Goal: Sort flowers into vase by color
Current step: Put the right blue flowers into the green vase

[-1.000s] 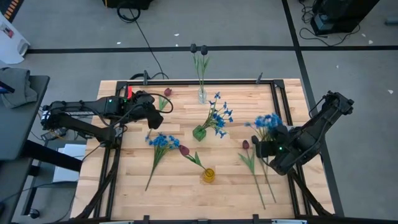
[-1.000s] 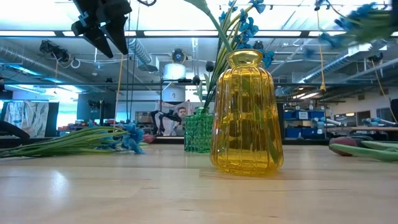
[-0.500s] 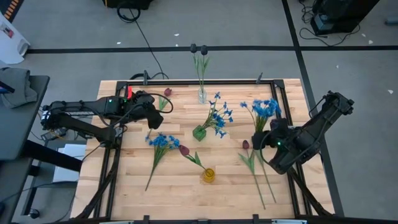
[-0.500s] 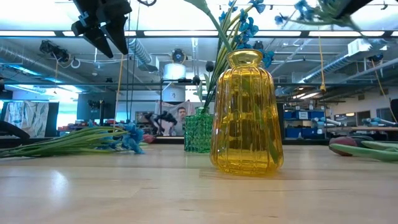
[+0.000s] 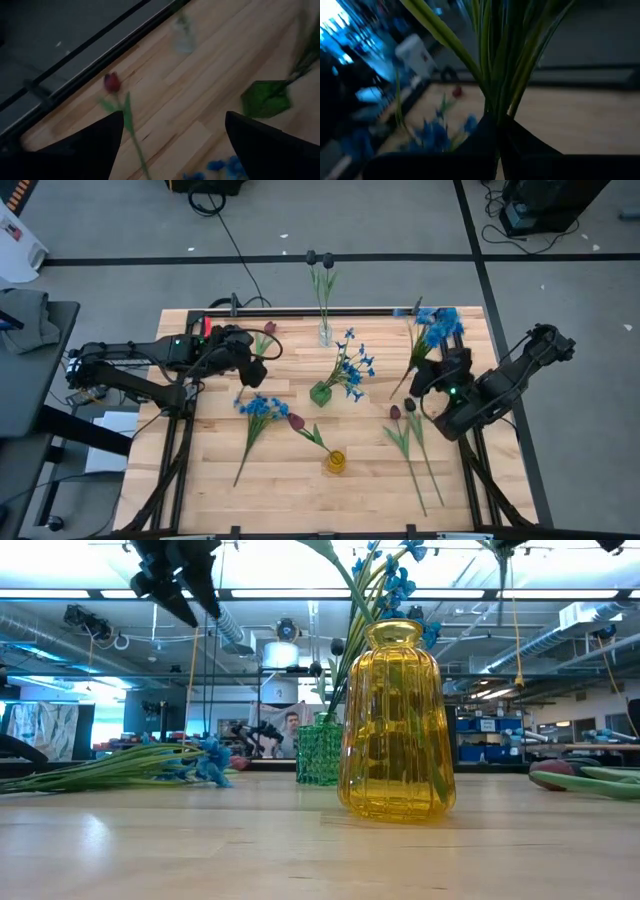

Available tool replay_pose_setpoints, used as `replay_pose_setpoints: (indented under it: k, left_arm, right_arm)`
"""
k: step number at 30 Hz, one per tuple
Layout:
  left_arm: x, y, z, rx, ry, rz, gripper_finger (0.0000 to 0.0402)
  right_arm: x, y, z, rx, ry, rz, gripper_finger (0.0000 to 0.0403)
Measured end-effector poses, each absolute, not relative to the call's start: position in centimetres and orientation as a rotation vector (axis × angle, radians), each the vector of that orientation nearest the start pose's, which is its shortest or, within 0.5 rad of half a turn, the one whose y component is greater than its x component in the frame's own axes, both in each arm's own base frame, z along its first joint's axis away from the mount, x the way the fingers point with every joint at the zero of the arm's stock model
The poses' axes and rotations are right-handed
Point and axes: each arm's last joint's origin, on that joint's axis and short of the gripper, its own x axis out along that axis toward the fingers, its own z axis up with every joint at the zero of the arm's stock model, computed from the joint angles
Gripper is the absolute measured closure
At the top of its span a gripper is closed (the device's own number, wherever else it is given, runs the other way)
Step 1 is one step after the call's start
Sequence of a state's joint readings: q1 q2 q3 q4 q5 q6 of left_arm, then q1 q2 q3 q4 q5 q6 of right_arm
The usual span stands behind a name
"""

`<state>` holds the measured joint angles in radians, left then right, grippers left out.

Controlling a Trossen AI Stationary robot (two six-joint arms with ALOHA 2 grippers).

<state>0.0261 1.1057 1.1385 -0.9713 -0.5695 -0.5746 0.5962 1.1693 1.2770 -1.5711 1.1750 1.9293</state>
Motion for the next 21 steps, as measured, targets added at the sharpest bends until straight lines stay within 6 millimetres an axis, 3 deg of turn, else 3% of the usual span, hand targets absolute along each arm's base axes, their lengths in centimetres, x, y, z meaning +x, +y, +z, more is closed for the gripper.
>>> replay_pose_setpoints:
  k: [11, 16, 21]
  left_arm:
    - [21.1, 2.0, 34.4, -0.221, 0.605, 0.686, 0.0046]
    - [21.3, 1.9, 34.5, -0.227, 0.603, 0.644, 0.0046]
    - [21.8, 1.7, 34.8, -0.216, 0.593, 0.509, 0.0046]
  right_arm:
    - [13.5, 4.6, 38.2, 0.476, -0.136, -0.998, 0.0386]
    - [14.4, 4.4, 39.4, 0.421, -0.193, -1.038, 0.0387]
    - [16.5, 4.4, 40.7, 0.368, -0.127, -1.039, 0.0386]
